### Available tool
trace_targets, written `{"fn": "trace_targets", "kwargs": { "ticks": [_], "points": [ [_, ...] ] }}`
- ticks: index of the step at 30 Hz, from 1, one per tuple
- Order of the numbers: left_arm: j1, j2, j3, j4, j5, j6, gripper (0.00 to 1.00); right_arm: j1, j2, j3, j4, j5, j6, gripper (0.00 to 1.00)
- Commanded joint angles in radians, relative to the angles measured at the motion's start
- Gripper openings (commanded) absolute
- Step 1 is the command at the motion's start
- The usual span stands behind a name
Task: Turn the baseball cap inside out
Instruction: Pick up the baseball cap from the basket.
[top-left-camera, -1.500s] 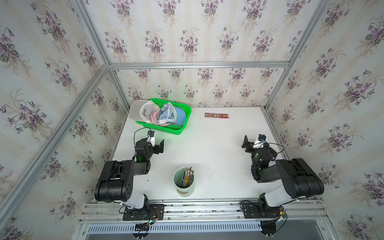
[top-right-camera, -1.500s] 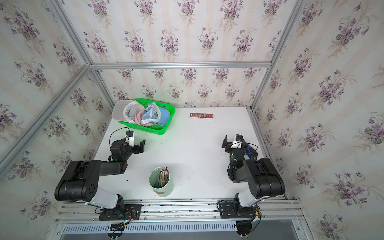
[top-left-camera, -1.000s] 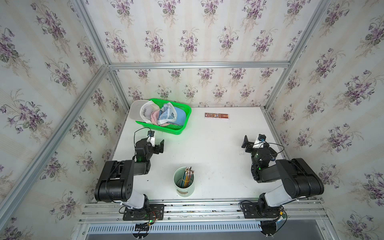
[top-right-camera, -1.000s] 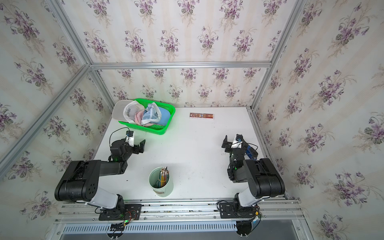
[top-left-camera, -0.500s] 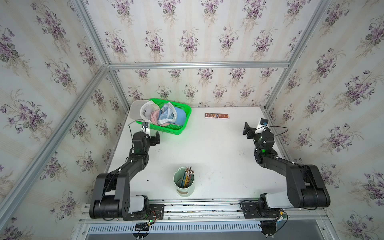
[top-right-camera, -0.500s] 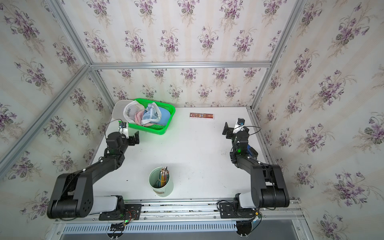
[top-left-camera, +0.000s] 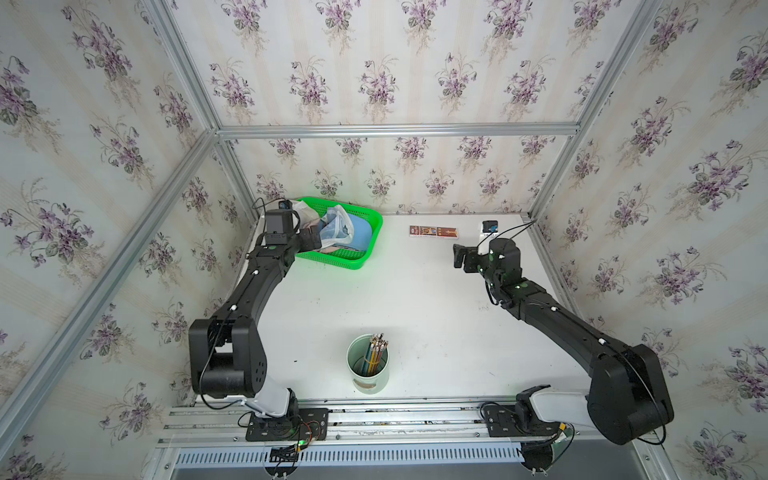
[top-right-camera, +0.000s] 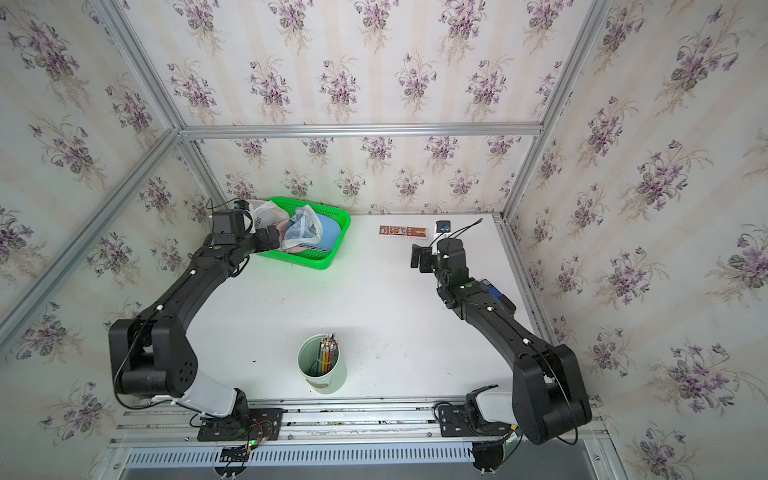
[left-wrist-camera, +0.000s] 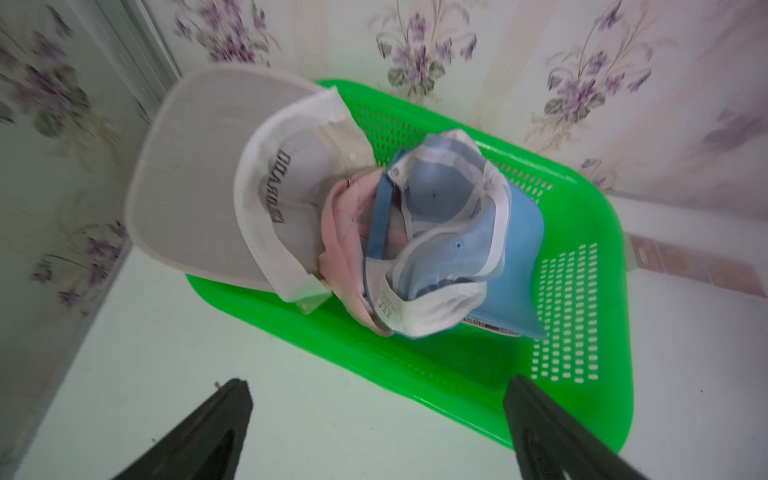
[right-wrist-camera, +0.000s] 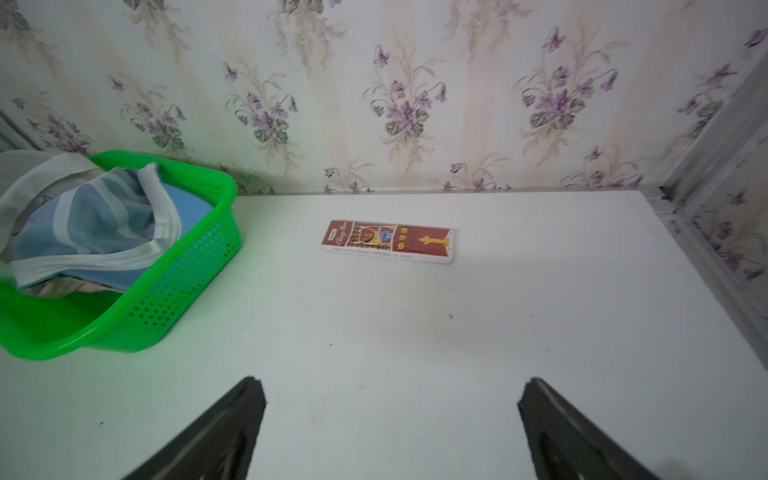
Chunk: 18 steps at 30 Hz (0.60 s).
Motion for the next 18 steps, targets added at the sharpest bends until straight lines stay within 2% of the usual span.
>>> {"fn": "trace_targets", "kwargs": {
  "ticks": [1,6,11,14,16,18],
  "points": [
    [-0.015,0.079,0.059,-0.026,0.053,-0.015,0.95,0.049,0.027,0.045,-0.104,0.005,0.056,1.00],
    [-0.020,0.184,0.110,0.062,0.070,-0.011,0.94,0.100,0.100,0.104,-0.107,-0.028,0.093,1.00],
    [-0.019,0.322,0.249,0.033,0.123,0.066,0.91,0.145,0.179,0.166,-0.131,-0.001,0.103,1.00],
    [-0.017,0.365,0.266,0.090,0.174,0.105,0.88,0.154,0.208,0.187,-0.136,0.017,0.099,1.00],
    [-0.017,0.405,0.299,0.101,0.206,0.121,0.82,0.154,0.225,0.198,-0.134,0.017,0.101,1.00],
    [-0.017,0.452,0.360,0.063,0.228,0.130,0.70,0.194,0.242,0.216,-0.137,0.018,0.103,0.99]
  ]
}}
